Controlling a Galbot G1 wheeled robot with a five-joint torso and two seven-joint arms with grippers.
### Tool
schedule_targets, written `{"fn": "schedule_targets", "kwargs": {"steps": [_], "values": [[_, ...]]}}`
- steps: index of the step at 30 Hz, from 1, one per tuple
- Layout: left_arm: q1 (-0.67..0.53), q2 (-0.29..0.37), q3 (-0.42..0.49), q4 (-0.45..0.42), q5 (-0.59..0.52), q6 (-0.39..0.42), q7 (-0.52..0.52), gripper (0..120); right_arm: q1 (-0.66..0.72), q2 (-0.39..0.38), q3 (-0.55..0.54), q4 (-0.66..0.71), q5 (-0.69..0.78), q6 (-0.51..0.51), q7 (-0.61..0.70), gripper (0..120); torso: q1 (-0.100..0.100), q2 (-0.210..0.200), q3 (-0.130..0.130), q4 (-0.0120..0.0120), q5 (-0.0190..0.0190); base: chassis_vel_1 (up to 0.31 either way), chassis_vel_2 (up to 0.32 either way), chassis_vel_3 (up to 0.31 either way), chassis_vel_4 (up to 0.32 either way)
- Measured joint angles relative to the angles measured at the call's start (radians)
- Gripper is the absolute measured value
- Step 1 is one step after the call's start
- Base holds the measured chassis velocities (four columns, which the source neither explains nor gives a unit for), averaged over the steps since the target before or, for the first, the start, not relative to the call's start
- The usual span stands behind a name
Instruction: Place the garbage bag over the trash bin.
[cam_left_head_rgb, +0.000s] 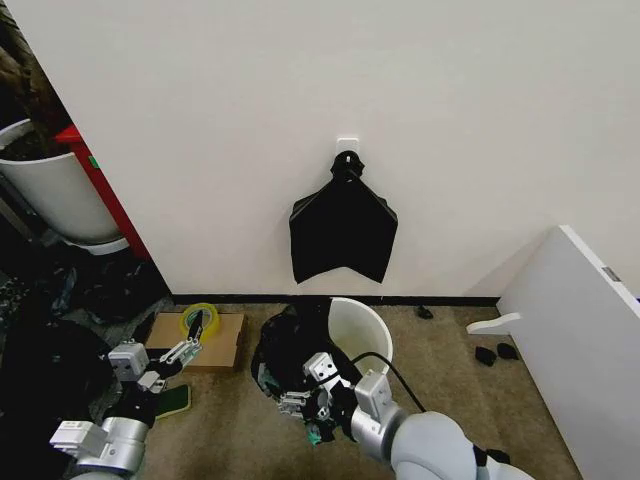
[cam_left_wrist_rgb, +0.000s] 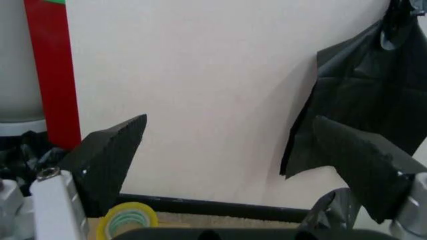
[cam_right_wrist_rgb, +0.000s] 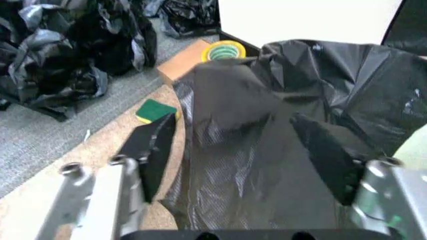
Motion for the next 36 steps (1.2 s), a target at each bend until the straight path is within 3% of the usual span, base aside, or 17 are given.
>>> {"fn": "schedule_targets", "kwargs": {"steps": [10,18,25,31,36], "values": [[-0.001,-0.005,0.010,-0.001,0.005,-0.002,0.000,98,0.000,0.020,-0.012,-0.026,-0.039,0.027,0.030,29,0.000,0.000,0.000,0.0000,0.0000,0.000,0.000,0.000,0.000],[0.006,-0.007,0.016,-0.010,0.011,-0.005,0.000,98,0.050,0.057,-0.015,-0.053,0.043,0.026,0.130,0,0.000,0.000,0.000,0.0000,0.0000,0.000,0.000,0.000,0.000],[0.019,-0.004,0.015,-0.036,0.013,-0.005,0.000,98,0.096,0.084,0.034,-0.085,0.160,0.012,0.274,0,0.000,0.000,0.000,0.0001,0.0001,0.000,0.000,0.000,0.000],[0.060,-0.005,0.031,-0.069,0.035,-0.005,0.000,98,0.092,0.059,0.108,-0.111,0.199,0.012,0.293,0,0.000,0.000,0.000,0.0000,0.0001,0.000,0.000,0.000,0.000],[0.149,-0.005,0.095,-0.100,0.102,-0.009,0.002,96,0.073,0.051,0.163,-0.127,0.201,0.013,0.298,0,0.000,0.000,0.000,-0.0001,0.0002,0.000,0.000,0.000,0.000]]}}
